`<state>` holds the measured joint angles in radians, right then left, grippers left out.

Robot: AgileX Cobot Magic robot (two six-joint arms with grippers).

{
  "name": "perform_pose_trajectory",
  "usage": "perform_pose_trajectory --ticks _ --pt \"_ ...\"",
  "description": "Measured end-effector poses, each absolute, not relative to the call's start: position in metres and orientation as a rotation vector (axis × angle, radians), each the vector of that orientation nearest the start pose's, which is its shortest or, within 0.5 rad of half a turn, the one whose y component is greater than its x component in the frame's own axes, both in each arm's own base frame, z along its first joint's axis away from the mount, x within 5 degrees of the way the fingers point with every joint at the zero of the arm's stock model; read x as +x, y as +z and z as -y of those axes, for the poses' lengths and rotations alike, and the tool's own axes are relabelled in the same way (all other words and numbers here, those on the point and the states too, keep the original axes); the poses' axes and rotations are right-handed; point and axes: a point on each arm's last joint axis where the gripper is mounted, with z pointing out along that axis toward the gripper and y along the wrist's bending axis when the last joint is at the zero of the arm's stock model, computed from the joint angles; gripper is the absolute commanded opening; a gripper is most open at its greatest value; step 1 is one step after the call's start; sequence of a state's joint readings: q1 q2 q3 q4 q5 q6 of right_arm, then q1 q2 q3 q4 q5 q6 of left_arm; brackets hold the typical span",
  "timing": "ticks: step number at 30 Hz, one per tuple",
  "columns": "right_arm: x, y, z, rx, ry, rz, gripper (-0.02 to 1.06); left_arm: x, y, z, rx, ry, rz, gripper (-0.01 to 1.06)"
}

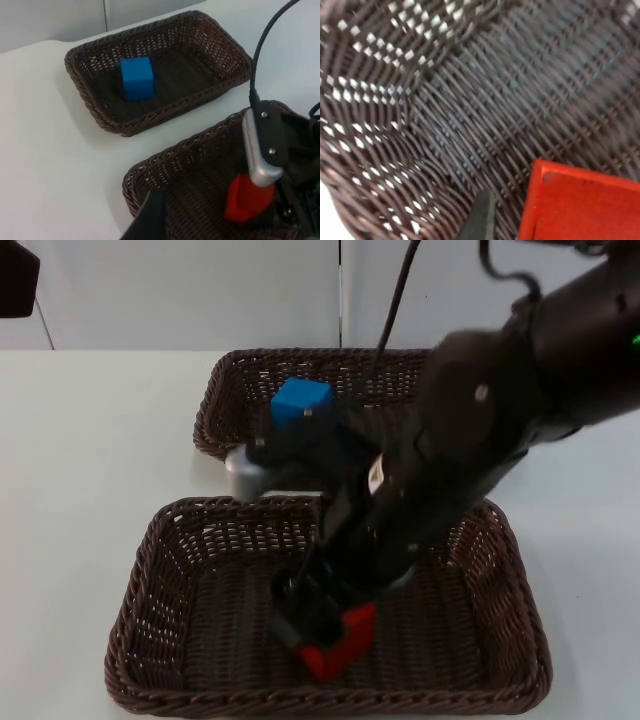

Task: Pick up one cube with the left hand and place it into the upper basket. Pick up one cube with the right hand and place it into the lower basket.

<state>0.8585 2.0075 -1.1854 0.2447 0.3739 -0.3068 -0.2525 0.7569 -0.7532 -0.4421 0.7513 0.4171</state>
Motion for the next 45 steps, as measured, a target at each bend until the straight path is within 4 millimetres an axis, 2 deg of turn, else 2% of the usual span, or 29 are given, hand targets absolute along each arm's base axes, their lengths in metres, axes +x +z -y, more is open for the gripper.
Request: perform_pose_trajectory --ticks 1,2,6,7,9,12,13,15,18,22,38,42,45 --pt "0.253 0.14 -0.305 -1.244 0.369 -2.39 0.78 0.129 0.337 0.061 0.531 -0.419 -2.123 0.89" --pt "0.253 0.14 -0.305 -1.244 0.369 -2.39 0.78 0.129 0.337 0.061 0.531 -0.419 -2.123 0.89" --pt "0.25 0.185 -0.302 -1.198 0.414 -2.287 0.78 0.129 0.337 0.061 0.531 -0.419 -2.123 0.89" --pt "0.25 0.185 -0.302 -1.198 0.414 -2.287 0.78 0.129 0.337 0.061 0.531 -0.419 -2.123 0.89" --pt "0.245 0.216 -0.297 -1.166 0.444 -2.215 0.78 0.129 0.337 0.061 0.531 -0.419 -2.123 0.89" --pt "0.239 0.251 -0.289 -1.128 0.476 -2.13 0.78 0.129 0.337 0.061 0.532 -0.417 -2.123 0.89" --pt "0.239 0.251 -0.289 -1.128 0.476 -2.13 0.78 0.129 0.337 0.061 0.532 -0.417 -2.123 0.89" --pt "0.234 0.271 -0.284 -1.106 0.494 -2.081 0.78 0.129 0.337 0.061 0.532 -0.417 -2.123 0.89" --pt "0.23 0.287 -0.278 -1.088 0.509 -2.04 0.78 0.129 0.337 0.061 0.533 -0.415 -2.123 0.89" --pt "0.228 0.292 -0.276 -1.085 0.512 -2.032 0.78 0.129 0.337 0.061 0.533 -0.415 -2.123 0.89" --pt "0.225 0.29 -0.275 -1.113 0.508 -2.068 0.78 0.129 0.337 0.06 0.54 -0.398 -2.12 0.89" --pt "0.216 0.306 -0.265 -1.101 0.522 -2.033 0.78 0.121 0.342 0.057 0.561 -0.371 -2.08 0.89" --pt "0.21 0.311 -0.257 -1.093 0.526 -2.018 0.78 0.116 0.345 0.056 0.565 -0.364 -2.054 0.89"
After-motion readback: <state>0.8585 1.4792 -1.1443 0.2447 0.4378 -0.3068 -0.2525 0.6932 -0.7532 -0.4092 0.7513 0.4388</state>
